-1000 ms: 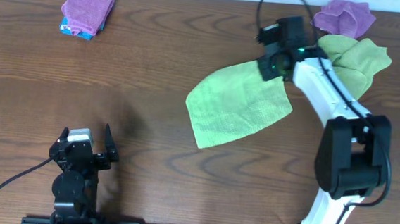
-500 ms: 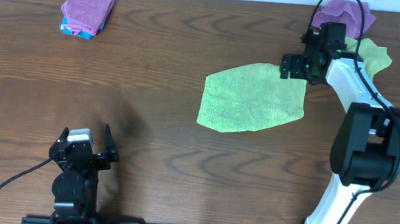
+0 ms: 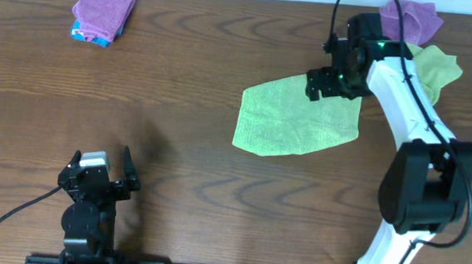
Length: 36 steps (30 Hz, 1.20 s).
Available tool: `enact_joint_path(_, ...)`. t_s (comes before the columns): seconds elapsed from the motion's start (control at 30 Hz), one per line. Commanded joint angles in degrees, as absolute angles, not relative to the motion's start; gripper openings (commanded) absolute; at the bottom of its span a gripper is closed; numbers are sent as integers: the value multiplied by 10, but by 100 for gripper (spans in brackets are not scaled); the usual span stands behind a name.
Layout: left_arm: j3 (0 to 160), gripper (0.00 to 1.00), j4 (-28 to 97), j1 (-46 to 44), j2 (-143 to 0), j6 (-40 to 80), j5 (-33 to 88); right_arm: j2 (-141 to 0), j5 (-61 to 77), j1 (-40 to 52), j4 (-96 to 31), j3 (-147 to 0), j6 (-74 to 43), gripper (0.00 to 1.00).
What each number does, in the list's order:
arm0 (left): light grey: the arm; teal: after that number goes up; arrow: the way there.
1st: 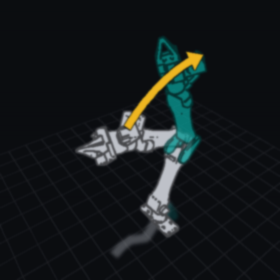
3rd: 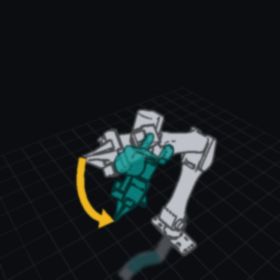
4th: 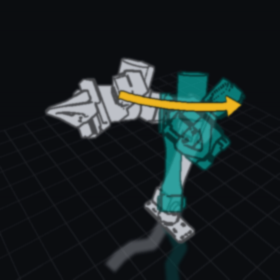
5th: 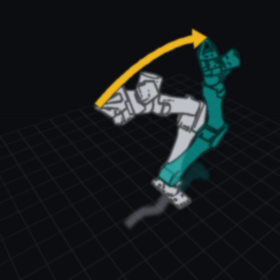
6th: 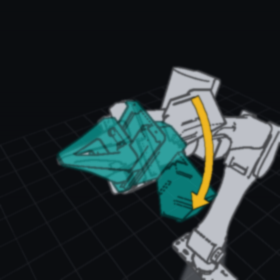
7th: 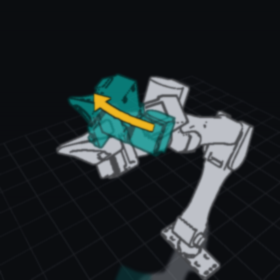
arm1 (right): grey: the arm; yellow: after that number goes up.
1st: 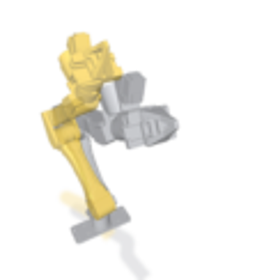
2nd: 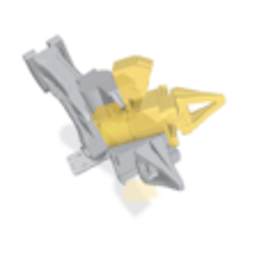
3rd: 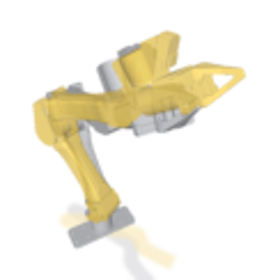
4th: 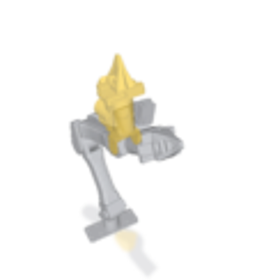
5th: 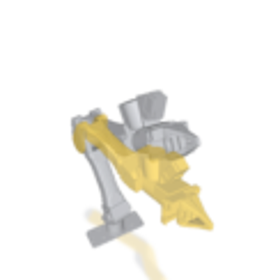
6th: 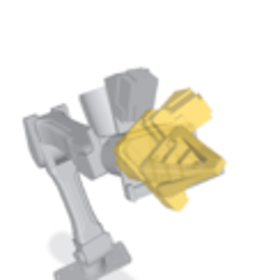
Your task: Fold the cloth
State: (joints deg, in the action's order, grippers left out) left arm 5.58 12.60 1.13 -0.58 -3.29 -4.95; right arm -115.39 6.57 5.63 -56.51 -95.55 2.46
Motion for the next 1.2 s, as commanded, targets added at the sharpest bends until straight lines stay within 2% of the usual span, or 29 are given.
enact_joint_path(0.0, 40, 95, 130, 15, -3, -41, -60, -1141, 44, 57, -592, -963, -6, 99)
enact_joint_path(0.3, 40, 95, 130, 15, -3, -41, -60, -1037, 13, 132, -644, -951, -22, 99)
enact_joint_path(0.47, 40, 95, 130, 15, -3, -41, -60, -931, -24, 179, -629, -857, -44, 99)
enact_joint_path(0.77, 40, 95, 130, 15, -3, -41, -60, -768, -7, 188, -538, -629, -110, 99)
enact_joint_path(0.97, 40, 95, 130, 15, -3, -41, -60, -768, 48, 173, -415, -544, -116, 99)
enact_joint_path(1.17, 40, 95, 130, 15, -3, -41, -60, -788, 119, 114, -309, -491, -104, 99)
